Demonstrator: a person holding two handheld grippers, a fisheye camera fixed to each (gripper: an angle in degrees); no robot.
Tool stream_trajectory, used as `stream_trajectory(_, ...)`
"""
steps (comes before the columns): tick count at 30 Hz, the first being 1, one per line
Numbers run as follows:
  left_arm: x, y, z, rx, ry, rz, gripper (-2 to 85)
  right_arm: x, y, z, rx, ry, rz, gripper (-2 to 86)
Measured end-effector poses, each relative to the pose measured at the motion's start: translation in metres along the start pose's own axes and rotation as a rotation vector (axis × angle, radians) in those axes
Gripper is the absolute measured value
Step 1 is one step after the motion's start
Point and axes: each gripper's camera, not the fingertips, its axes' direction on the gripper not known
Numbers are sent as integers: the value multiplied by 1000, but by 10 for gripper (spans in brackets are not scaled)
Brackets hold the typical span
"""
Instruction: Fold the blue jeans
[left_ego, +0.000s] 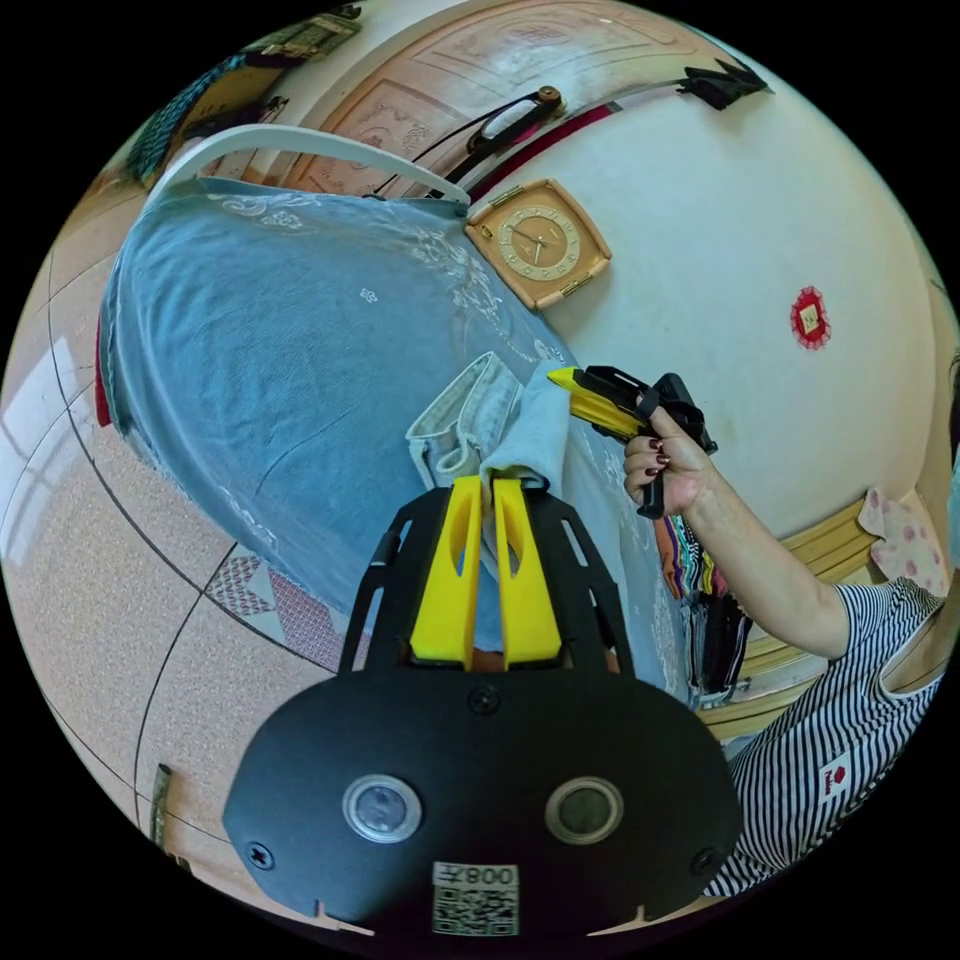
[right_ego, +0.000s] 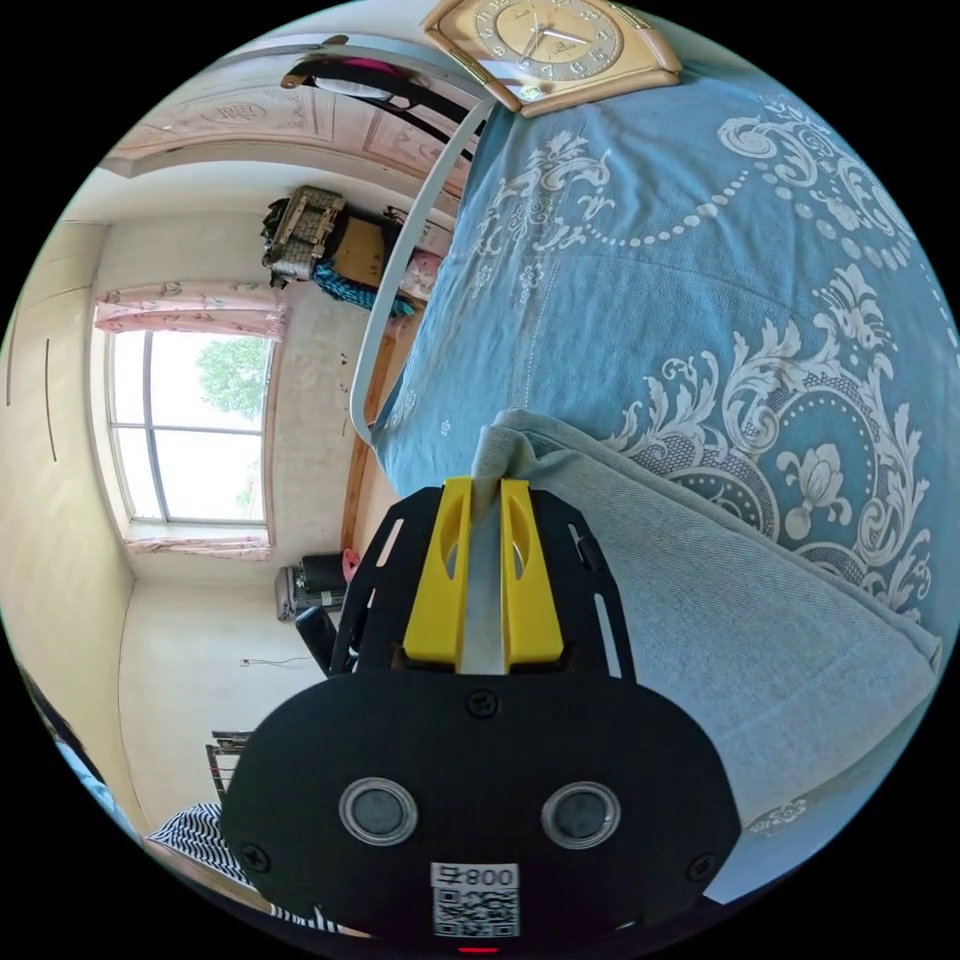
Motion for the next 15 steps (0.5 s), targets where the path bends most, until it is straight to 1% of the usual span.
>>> stream_trajectory(7,-22,53,-16,21,36,-79,15,-39,-17,-18,-38,-8,-21,67)
stream_trajectory(12,-12,85,-39,74,22,-111,12,-64,-21,-33,-40,-22,-39,70)
stream_trajectory(15,5,107,-65,143,-24,-131,7,-80,-20,-44,-31,-41,-55,65)
